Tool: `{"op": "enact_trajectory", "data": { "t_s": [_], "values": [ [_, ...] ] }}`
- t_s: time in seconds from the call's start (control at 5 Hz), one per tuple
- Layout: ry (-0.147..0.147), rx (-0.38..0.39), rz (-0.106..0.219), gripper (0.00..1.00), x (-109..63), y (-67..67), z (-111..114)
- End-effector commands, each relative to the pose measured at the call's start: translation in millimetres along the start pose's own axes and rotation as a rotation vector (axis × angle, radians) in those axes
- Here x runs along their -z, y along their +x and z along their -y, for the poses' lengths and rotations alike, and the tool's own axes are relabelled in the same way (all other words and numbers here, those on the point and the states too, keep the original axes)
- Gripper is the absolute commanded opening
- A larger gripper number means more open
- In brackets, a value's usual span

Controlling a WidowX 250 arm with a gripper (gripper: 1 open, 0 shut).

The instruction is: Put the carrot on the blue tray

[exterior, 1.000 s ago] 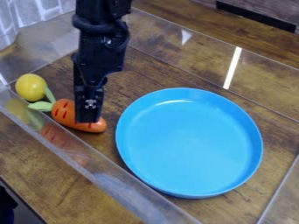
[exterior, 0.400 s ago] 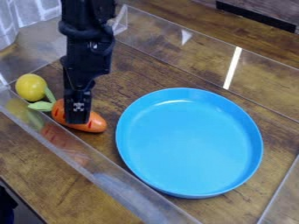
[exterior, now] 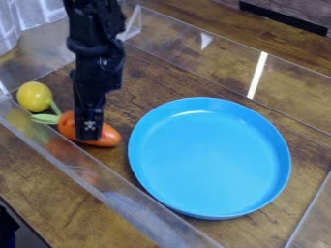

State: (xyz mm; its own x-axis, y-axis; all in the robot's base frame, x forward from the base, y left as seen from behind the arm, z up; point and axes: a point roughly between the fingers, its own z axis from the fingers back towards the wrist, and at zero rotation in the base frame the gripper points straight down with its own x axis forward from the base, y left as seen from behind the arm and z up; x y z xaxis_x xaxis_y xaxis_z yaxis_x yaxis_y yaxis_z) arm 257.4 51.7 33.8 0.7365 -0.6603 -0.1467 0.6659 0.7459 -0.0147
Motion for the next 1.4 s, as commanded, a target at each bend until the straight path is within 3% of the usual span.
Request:
{"op": "enact_trajectory", "data": {
  "t_s": [0.0, 1.2],
  "values": [
    [0.033, -0.008, 0.023, 1.00, 1.3, 7.3, -11],
    [0.033, 0.010, -0.001, 1.00, 6.6, 26.4, -24]
  ]
}}
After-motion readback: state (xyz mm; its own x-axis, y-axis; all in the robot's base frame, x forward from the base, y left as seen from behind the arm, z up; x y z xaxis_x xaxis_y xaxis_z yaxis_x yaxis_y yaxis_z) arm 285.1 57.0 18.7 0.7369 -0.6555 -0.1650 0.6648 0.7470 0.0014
